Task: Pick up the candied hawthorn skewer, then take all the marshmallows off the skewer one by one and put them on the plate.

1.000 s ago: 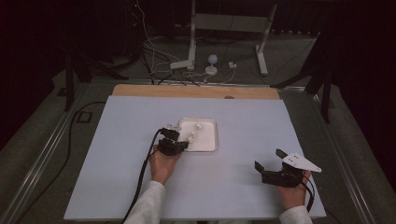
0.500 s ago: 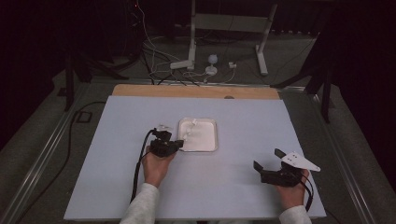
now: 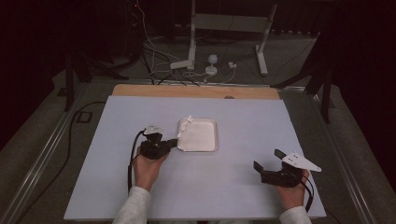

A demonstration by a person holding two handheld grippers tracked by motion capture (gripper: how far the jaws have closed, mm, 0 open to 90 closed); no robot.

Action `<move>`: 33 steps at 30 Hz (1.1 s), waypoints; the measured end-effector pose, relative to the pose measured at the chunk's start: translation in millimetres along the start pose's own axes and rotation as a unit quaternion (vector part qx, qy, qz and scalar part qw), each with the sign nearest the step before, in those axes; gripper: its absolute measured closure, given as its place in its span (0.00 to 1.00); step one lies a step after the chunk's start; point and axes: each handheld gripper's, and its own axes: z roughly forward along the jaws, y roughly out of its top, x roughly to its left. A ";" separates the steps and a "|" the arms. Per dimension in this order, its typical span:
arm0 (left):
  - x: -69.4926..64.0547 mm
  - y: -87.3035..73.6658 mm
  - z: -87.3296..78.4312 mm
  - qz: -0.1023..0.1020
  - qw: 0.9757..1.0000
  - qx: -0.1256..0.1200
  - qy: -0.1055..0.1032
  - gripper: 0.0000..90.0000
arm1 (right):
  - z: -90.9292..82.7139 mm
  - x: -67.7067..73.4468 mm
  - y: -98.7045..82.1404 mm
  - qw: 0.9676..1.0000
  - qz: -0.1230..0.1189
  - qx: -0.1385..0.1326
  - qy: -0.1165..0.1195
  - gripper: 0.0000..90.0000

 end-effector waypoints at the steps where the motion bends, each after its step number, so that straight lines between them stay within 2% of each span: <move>1: -0.2 -0.7 -1.7 0.000 1.000 -0.003 -0.001 1.00 | -0.3 -0.5 0.1 1.000 0.003 -0.001 0.001 0.00; 12: 3.1 -9.6 -22.3 0.017 0.999 -0.030 -0.013 1.00 | -2.8 -1.0 5.2 1.000 0.022 -0.012 0.015 0.00; 14: 2.7 -11.3 -26.8 0.021 0.999 -0.042 -0.021 1.00 | -4.5 0.2 10.1 0.999 0.030 -0.020 0.023 0.00; 16: 1.7 -12.4 -29.1 0.027 0.998 -0.044 -0.021 1.00 | -5.3 2.2 14.7 0.999 0.033 -0.027 0.031 0.00; 18: -0.2 -13.9 -31.8 0.031 0.998 -0.054 -0.027 1.00 | -4.2 6.3 19.9 0.998 0.036 -0.032 0.050 0.00; 22: -3.4 -13.7 -35.2 0.035 0.997 -0.063 -0.028 1.00 | 4.1 16.9 30.4 0.997 0.018 -0.026 0.077 0.00; 25: -2.1 -13.6 -36.7 0.031 0.997 -0.069 -0.029 1.00 | 11.5 24.8 41.6 0.995 0.002 -0.027 0.100 0.00; 28: -0.5 -14.3 -38.3 0.028 0.996 -0.078 -0.032 1.00 | 19.2 30.6 55.9 0.993 -0.004 -0.032 0.116 0.00; 33: -0.3 -14.0 -40.4 0.027 0.995 -0.088 -0.030 1.00 | 32.3 38.6 83.3 0.991 -0.013 -0.044 0.127 0.00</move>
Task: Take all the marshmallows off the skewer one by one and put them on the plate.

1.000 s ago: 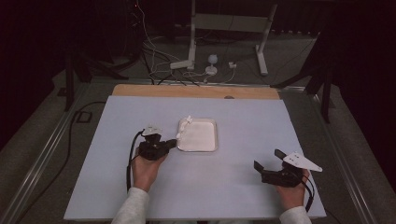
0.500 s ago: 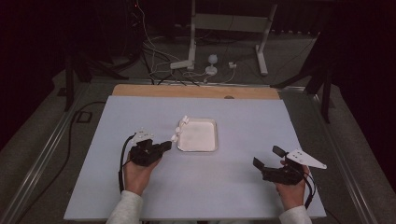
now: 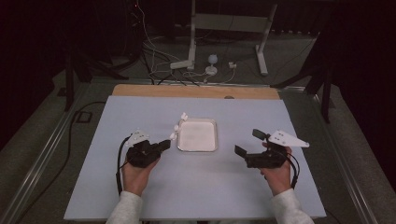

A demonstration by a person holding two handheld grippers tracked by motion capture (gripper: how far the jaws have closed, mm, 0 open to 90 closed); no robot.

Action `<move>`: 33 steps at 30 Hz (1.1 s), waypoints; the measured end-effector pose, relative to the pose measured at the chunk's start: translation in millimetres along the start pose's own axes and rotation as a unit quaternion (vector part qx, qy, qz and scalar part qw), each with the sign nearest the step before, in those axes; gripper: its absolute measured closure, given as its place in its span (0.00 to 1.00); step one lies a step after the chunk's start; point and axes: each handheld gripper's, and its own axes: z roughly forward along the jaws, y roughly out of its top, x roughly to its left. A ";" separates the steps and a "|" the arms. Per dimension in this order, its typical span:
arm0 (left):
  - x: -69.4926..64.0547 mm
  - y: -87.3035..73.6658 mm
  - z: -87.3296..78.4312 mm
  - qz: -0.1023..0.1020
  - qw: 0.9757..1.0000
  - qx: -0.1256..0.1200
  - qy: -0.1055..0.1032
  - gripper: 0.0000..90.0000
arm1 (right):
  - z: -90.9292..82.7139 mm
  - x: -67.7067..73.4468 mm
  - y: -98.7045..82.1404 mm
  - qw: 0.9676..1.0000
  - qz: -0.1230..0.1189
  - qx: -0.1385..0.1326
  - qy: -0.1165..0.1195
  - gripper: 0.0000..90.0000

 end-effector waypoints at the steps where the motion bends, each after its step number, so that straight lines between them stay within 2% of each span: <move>1: -0.3 0.0 0.0 0.000 1.000 -0.002 0.000 1.00 | 3.6 0.5 5.4 1.000 0.001 -0.001 0.003 0.00; 6: -3.6 0.8 2.2 0.006 1.000 -0.011 -0.008 1.00 | 22.5 3.6 30.8 1.000 0.005 -0.002 0.015 0.00; 10: -5.7 1.3 3.9 0.010 1.000 -0.017 -0.014 1.00 | 40.4 7.3 43.3 1.000 0.005 0.003 0.027 0.00; 15: -7.6 2.5 4.4 0.016 0.999 -0.030 -0.023 1.00 | 64.5 13.9 48.9 0.999 0.003 0.022 0.044 0.00; 20: -12.7 3.2 7.7 0.029 0.998 -0.034 -0.035 1.00 | 87.3 20.3 49.7 0.997 0.022 0.041 0.065 0.01; 23: -15.8 2.9 10.1 0.035 0.998 -0.036 -0.042 1.00 | 99.4 22.3 48.0 0.994 0.048 0.055 0.084 0.07; 24: -16.7 2.6 10.9 0.037 0.998 -0.035 -0.045 1.00 | 105.1 22.2 46.5 0.991 0.068 0.061 0.095 0.16; 25: -17.5 2.4 11.6 0.038 0.997 -0.036 -0.050 1.00 | 105.1 22.2 46.5 0.991 0.068 0.061 0.095 0.16; 26: -18.5 2.1 12.3 0.040 0.997 -0.036 -0.051 1.00 | 107.8 21.7 45.5 0.990 0.077 0.064 0.101 0.17; 30: -21.7 1.1 15.0 0.046 0.996 -0.036 -0.063 1.00 | 116.4 19.3 41.6 0.984 0.119 0.073 0.114 0.33; 32: -23.1 0.5 16.3 0.046 0.996 -0.037 -0.068 1.00 | 118.9 17.6 40.1 0.980 0.135 0.076 0.127 0.41; 33: -23.7 0.3 17.2 0.048 0.996 -0.037 -0.070 1.00 | 121.1 15.7 38.8 0.975 0.153 0.079 0.142 0.48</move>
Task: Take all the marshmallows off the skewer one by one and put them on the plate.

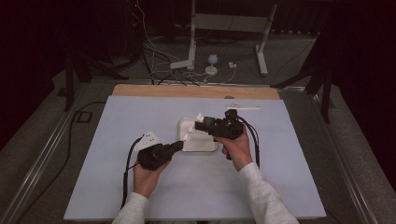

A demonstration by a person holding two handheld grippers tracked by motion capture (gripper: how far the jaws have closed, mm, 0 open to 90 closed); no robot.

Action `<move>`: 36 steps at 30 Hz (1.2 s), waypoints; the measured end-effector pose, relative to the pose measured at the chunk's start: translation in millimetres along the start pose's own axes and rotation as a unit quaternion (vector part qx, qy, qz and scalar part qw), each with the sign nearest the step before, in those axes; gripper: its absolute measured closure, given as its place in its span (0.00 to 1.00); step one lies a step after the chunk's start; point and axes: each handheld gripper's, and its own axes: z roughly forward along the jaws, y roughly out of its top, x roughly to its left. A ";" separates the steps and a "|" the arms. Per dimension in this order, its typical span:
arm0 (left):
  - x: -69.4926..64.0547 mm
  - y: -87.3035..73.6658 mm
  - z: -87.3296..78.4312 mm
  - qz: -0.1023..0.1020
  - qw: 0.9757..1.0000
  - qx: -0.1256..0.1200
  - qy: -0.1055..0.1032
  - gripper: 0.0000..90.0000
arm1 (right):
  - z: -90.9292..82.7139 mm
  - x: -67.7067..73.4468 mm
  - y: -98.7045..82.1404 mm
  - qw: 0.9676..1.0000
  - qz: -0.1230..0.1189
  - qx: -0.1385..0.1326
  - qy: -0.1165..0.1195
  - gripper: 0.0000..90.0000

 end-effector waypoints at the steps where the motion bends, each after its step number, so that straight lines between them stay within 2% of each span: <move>1: -0.1 -0.2 0.4 0.000 1.000 0.000 -0.001 1.00 | 0.4 -0.8 0.0 1.000 0.004 0.001 0.006 0.52; 3: -0.4 -0.6 1.1 0.001 1.000 0.000 -0.003 1.00 | 0.7 -1.6 -0.1 1.000 0.009 0.002 0.010 0.54; 4: -0.2 -0.9 1.5 0.001 1.000 -0.001 -0.006 1.00 | 0.9 -3.1 0.1 1.000 0.026 0.001 0.017 0.59; 7: 0.1 -2.1 2.4 -0.002 1.000 -0.001 -0.009 1.00 | 1.3 -3.9 0.0 0.999 0.037 0.001 0.019 0.64; 11: -0.1 -3.1 4.0 -0.004 1.000 0.000 -0.013 1.00 | 4.4 -3.6 -0.9 0.999 0.045 0.007 0.021 0.66; 13: -0.1 -3.8 4.7 -0.002 1.000 0.004 -0.014 1.00 | 5.6 -3.4 -1.5 0.998 0.050 0.007 0.022 0.74; 23: -0.1 -6.8 7.9 0.007 1.000 0.021 -0.012 1.00 | 5.1 -1.9 -0.8 0.999 0.049 -0.002 0.023 0.79; 31: 5.1 -10.1 6.4 0.003 0.999 0.030 -0.013 1.00 | 5.0 -2.6 0.1 0.999 0.046 -0.009 0.007 0.82; 36: 6.4 -9.9 3.8 0.008 0.999 0.032 -0.010 1.00 | 4.3 -4.2 1.6 0.999 0.050 -0.014 0.006 0.84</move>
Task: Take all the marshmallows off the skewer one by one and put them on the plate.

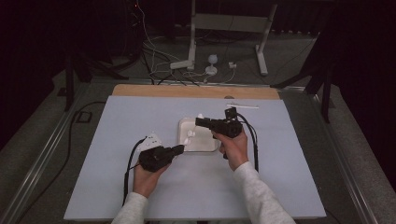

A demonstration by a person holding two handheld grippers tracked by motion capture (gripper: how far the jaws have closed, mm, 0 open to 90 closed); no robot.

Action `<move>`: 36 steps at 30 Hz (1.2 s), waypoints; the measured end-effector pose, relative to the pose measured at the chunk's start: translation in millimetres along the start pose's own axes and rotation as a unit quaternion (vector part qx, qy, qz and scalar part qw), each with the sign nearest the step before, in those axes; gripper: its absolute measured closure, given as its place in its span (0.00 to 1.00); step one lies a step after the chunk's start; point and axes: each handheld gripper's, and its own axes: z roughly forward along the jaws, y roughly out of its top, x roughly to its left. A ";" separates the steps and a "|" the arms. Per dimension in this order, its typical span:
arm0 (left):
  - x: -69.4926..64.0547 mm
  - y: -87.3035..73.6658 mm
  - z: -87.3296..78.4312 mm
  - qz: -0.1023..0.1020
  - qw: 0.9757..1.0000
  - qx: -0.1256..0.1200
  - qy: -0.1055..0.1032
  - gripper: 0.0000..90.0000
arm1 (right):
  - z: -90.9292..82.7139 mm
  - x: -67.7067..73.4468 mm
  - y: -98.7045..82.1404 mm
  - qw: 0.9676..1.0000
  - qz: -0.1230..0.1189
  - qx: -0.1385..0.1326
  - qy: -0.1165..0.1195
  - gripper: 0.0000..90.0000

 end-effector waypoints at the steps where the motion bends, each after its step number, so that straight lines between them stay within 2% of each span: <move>1: 0.2 -0.3 -0.2 0.002 1.000 0.001 0.001 1.00 | -0.4 -0.2 0.2 1.000 0.002 -0.002 0.000 0.85; 6: 0.7 -1.6 0.3 0.009 1.000 0.012 0.004 1.00 | -1.0 -0.6 0.7 1.000 0.001 -0.012 -0.012 0.85; 7: 0.1 -3.0 1.3 0.017 0.999 0.028 0.014 1.00 | -2.6 -0.9 1.1 1.000 0.003 -0.022 -0.018 0.86; 8: 0.6 -6.0 1.9 0.019 0.999 0.037 0.018 1.00 | -6.9 -2.1 3.1 0.999 0.010 -0.042 -0.022 0.87; 9: 2.5 -8.7 1.7 0.009 0.999 0.037 0.017 1.00 | -12.8 -4.7 6.7 0.998 0.020 -0.060 -0.021 0.87; 10: 4.7 -9.8 1.0 0.000 0.999 0.031 0.018 1.00 | -18.2 -6.1 10.6 0.997 0.020 -0.070 -0.024 0.87; 14: 8.6 -6.7 -4.0 -0.016 1.000 0.011 0.023 1.00 | -27.5 -3.9 17.6 0.997 -0.018 -0.045 -0.052 0.87; 17: 9.8 -6.4 -6.1 -0.019 0.999 0.007 0.027 1.00 | -25.4 -5.7 15.9 0.998 -0.021 -0.036 -0.054 0.86; 23: 12.5 -5.8 -9.0 -0.026 0.999 0.000 0.031 1.00 | -9.9 -7.7 7.0 0.997 -0.040 0.003 -0.072 0.85; 31: 13.0 -5.6 -9.6 -0.029 0.999 -0.003 0.029 1.00 | 3.4 -16.3 -3.8 0.995 -0.034 0.030 -0.086 0.84; 36: 13.4 -5.9 -8.9 -0.030 0.999 0.000 0.031 1.00 | 10.9 -23.9 -10.6 0.993 -0.032 0.051 -0.099 0.84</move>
